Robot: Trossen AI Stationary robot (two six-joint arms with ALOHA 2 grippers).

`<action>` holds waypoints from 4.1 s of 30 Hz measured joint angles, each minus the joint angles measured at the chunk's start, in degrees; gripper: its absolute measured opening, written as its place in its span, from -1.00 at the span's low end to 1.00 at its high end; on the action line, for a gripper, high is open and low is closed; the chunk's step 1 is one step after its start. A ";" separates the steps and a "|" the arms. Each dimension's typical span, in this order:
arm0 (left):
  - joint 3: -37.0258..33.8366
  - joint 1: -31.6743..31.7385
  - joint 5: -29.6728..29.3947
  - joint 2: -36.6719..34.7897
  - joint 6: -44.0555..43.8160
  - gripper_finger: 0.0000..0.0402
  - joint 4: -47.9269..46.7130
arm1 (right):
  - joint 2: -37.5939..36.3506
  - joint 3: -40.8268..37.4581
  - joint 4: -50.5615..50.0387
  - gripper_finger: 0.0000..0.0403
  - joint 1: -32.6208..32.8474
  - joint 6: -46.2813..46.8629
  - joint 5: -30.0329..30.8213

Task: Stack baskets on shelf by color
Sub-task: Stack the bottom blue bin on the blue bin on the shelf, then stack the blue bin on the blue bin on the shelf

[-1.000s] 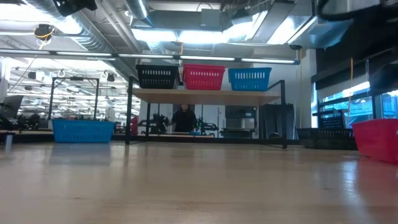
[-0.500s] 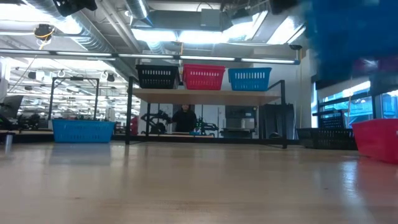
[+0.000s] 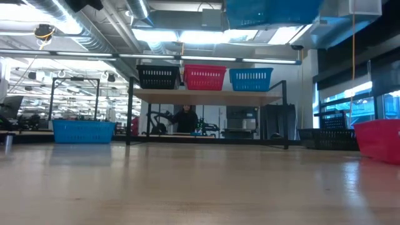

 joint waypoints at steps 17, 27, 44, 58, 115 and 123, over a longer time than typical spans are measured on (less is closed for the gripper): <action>0.00 0.02 -5.46 0.02 13.31 -0.66 8.32 | -0.83 7.11 0.65 -0.97 -25.83 -2.20 2.44; 0.00 0.57 -11.50 0.02 25.89 -0.66 17.38 | -0.85 7.12 4.70 -0.97 -38.27 -11.13 -5.73; 0.00 3.27 -10.76 0.02 25.39 -0.66 17.58 | -0.64 -6.56 15.75 -0.97 -46.21 -17.00 -19.37; 0.00 3.27 -10.74 0.02 25.28 -0.66 17.63 | -0.61 -13.85 19.94 -0.94 -47.74 -18.30 -20.70; -0.02 17.37 4.61 -1.09 -20.54 -0.66 -12.01 | -19.19 -19.02 0.47 -0.71 0.26 -61.06 -25.78; -0.02 17.37 5.81 -1.09 -21.30 -0.66 -12.67 | -20.35 -34.40 3.38 -0.71 4.25 -70.87 -25.69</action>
